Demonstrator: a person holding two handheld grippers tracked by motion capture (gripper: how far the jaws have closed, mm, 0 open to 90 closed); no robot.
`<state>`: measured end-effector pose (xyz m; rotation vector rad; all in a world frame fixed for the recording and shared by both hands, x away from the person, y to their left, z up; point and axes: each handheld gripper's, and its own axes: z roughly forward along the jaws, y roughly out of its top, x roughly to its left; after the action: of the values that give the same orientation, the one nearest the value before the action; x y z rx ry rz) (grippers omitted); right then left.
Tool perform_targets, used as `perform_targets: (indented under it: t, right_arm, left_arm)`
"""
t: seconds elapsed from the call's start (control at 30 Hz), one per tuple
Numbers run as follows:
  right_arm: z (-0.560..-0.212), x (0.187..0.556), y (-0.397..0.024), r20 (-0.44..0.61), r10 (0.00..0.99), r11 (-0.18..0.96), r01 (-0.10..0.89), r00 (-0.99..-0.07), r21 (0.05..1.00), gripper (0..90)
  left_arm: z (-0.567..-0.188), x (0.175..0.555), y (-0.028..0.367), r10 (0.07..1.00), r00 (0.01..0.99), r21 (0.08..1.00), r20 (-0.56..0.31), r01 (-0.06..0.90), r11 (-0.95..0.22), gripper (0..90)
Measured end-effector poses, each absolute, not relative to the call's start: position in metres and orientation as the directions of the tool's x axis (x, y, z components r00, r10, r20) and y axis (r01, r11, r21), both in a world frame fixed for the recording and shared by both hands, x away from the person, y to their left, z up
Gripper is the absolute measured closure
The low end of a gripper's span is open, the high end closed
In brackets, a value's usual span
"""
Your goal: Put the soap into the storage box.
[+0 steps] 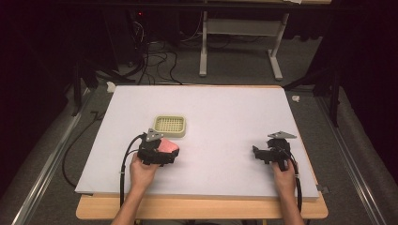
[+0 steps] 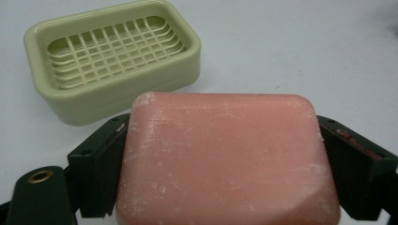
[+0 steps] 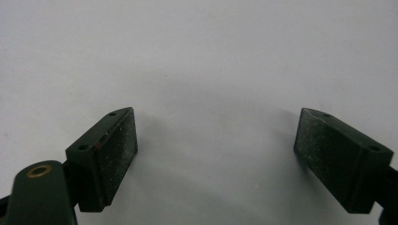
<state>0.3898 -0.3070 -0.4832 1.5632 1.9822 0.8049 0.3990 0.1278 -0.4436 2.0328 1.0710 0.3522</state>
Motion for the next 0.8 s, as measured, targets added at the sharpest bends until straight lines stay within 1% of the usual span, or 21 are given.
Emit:
perform_targets:
  t: [0.37, 0.8]
  right_arm:
    - [-0.483, 0.39, -0.307, -0.016, 0.974, 0.172, 0.687, -0.227, 0.706, 14.3]
    - [-0.483, 0.39, -0.307, -0.016, 0.974, 0.171, 0.687, -0.227, 0.706, 14.3]
  left_arm:
    - [-0.44, 0.4, 0.136, 0.798, 0.588, 0.754, -0.134, 0.582, -0.303, 14.0]
    - [-0.43, 0.402, 0.14, 0.809, 0.572, 0.742, -0.134, 0.599, -0.301, 14.0]
